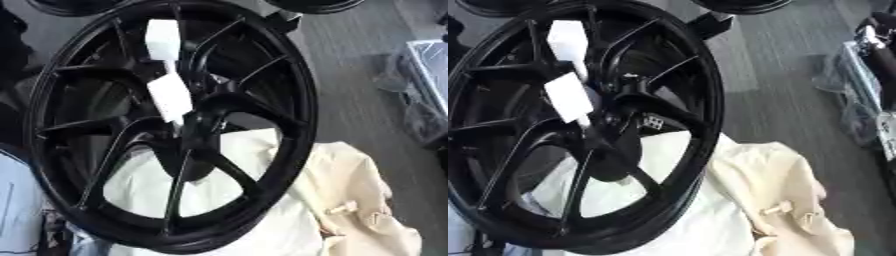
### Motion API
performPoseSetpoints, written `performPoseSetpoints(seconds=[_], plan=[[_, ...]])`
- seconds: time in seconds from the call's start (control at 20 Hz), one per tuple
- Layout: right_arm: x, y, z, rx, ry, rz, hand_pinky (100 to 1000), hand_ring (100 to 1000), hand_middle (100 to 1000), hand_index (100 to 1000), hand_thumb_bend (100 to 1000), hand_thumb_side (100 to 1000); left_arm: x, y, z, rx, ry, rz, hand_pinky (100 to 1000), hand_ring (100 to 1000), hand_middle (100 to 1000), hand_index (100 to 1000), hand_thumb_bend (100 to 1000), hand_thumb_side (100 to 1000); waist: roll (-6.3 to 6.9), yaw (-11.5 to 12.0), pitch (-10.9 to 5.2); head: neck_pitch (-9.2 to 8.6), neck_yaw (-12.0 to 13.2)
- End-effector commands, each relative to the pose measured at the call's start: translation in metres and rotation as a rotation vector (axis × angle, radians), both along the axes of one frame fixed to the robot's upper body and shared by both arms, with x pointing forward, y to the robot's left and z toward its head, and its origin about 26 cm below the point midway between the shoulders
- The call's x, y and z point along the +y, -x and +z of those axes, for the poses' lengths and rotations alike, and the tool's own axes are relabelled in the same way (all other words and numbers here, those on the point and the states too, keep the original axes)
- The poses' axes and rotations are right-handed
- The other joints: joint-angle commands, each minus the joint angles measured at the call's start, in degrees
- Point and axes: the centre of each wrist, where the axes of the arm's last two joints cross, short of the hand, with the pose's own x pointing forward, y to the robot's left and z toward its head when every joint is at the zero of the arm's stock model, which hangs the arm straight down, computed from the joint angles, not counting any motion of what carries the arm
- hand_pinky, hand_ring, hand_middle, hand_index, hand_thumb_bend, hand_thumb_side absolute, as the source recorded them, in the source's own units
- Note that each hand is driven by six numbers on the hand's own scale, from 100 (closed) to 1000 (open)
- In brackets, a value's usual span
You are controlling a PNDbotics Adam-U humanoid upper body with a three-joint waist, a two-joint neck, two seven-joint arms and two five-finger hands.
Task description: Pull the pin out of the wheel hub.
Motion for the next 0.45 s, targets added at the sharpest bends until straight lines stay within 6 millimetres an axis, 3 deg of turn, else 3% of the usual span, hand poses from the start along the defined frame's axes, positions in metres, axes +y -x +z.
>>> performPoseSetpoints(seconds=[0.05,0.25,0.45], plan=[[-0.001,0.0,0.016,-0.044,0.012,0.007,973,785,700,830,100,435,-0.022,0.001,0.006,-0.192,0.185,0.001,790,719,717,757,150,833,-0.25,-0.2,-1.39,-0.97,1.0],[0.0,0.0,0.018,-0.056,0.007,0.014,972,785,699,830,100,431,-0.052,-0.001,-0.006,-0.271,0.36,-0.021,789,718,719,762,179,852,-0.63,-0.6,-1.28,-1.54,2.3],[0.002,0.0,0.019,-0.062,0.002,0.016,971,784,698,829,100,424,-0.069,-0.004,-0.021,-0.279,0.489,-0.025,791,734,742,777,204,872,-0.91,-0.8,-1.14,-1.88,2.9]])
